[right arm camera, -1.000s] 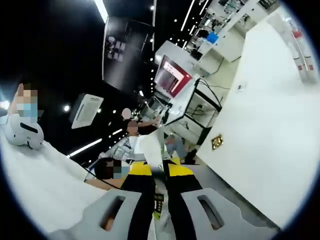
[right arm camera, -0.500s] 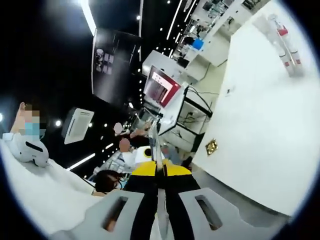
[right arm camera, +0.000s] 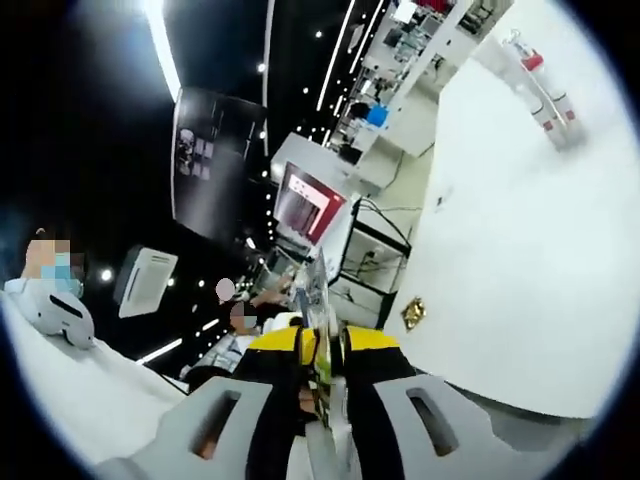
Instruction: Arrange the skincare products in the storage area until every visible bottle or jar stands upright without overlapping.
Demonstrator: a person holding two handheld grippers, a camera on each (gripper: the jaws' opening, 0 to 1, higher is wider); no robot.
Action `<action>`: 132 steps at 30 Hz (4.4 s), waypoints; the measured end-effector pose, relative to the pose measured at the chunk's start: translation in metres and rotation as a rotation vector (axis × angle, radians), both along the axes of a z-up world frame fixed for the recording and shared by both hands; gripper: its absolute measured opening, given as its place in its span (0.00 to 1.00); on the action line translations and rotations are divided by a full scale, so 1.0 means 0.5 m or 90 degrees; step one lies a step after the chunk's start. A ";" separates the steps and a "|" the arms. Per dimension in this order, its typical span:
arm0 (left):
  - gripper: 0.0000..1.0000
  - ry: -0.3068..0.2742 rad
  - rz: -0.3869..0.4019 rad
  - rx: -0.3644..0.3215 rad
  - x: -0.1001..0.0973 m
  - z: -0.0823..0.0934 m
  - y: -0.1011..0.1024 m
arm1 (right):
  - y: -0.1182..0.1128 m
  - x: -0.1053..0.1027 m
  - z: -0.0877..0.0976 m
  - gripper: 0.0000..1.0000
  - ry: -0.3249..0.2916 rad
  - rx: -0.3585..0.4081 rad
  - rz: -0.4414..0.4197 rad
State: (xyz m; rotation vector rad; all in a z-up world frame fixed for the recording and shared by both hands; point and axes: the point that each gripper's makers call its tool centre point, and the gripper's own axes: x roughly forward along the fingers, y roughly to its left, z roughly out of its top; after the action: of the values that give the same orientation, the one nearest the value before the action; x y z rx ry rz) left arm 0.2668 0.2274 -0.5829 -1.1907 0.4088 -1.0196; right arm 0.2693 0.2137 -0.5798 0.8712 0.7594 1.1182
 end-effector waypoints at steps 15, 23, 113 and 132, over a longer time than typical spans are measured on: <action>0.03 0.024 0.041 -0.042 0.023 -0.012 0.060 | 0.044 0.016 -0.020 0.03 0.008 -0.044 0.058; 0.03 0.029 0.039 -0.070 0.022 -0.008 0.066 | 0.042 0.022 -0.008 0.02 0.030 -0.018 0.030; 0.02 0.006 -0.003 -0.130 0.006 0.024 0.055 | -0.003 0.006 0.023 0.00 -0.003 0.099 -0.053; 0.02 -0.010 -0.067 -0.068 -0.015 0.013 0.009 | 0.012 0.018 0.035 0.00 -0.040 0.090 -0.051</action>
State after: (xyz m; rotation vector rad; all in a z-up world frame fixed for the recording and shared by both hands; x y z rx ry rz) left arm 0.2591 0.2318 -0.5766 -1.2655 0.4126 -1.1531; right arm 0.2783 0.2195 -0.5622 0.9730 0.5933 1.1326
